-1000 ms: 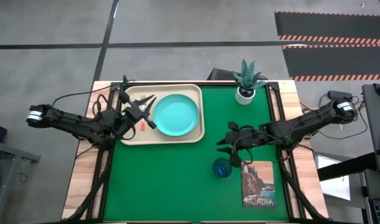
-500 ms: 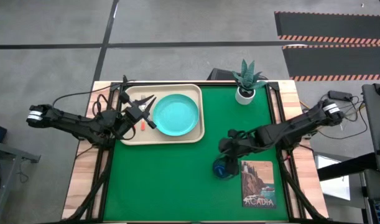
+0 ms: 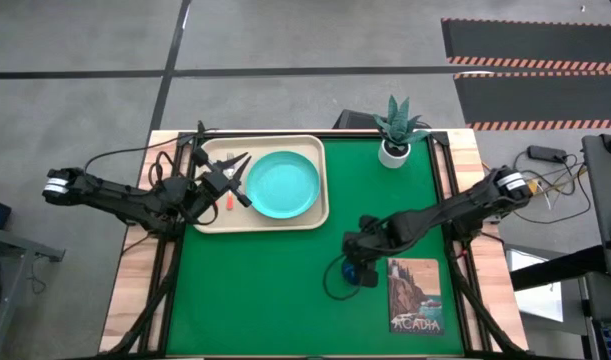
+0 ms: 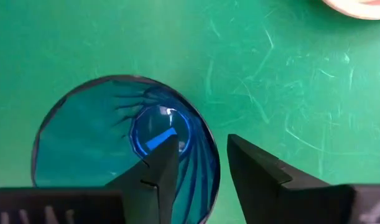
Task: Pick and place plate/cup/fork/spoon on tray
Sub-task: Put the blue cup on the white tray to the top left of the blue plate
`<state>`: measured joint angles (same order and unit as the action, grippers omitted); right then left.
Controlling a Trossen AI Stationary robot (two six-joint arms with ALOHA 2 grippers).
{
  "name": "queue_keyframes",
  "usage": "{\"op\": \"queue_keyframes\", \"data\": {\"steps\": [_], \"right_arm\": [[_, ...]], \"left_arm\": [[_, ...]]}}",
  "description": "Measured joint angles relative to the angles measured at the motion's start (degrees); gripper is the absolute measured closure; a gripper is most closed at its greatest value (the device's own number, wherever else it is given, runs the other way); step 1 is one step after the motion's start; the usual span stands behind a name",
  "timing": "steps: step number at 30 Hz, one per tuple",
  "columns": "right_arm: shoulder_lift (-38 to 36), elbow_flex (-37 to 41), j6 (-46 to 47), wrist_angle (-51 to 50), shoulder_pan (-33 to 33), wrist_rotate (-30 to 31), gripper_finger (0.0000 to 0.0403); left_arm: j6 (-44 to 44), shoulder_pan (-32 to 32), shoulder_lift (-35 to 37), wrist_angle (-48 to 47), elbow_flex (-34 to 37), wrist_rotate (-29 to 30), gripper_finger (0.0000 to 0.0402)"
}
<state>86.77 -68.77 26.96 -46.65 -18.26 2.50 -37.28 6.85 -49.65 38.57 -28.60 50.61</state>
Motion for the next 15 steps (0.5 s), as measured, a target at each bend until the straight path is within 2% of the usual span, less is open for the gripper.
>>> {"op": "queue_keyframes", "data": {"steps": [11, 15], "right_arm": [[0.71, 0.02, -1.19, 0.12, 0.02, -0.09, 0.0385], [0.34, -0.28, -1.53, 0.24, 0.06, -0.03, 0.0392]], "left_arm": [[0.00, -0.02, 0.00, -0.02, 0.00, 0.00, 0.0368], [0.00, 0.00, 0.00, -0.02, 0.00, 0.00, 0.0368]]}}
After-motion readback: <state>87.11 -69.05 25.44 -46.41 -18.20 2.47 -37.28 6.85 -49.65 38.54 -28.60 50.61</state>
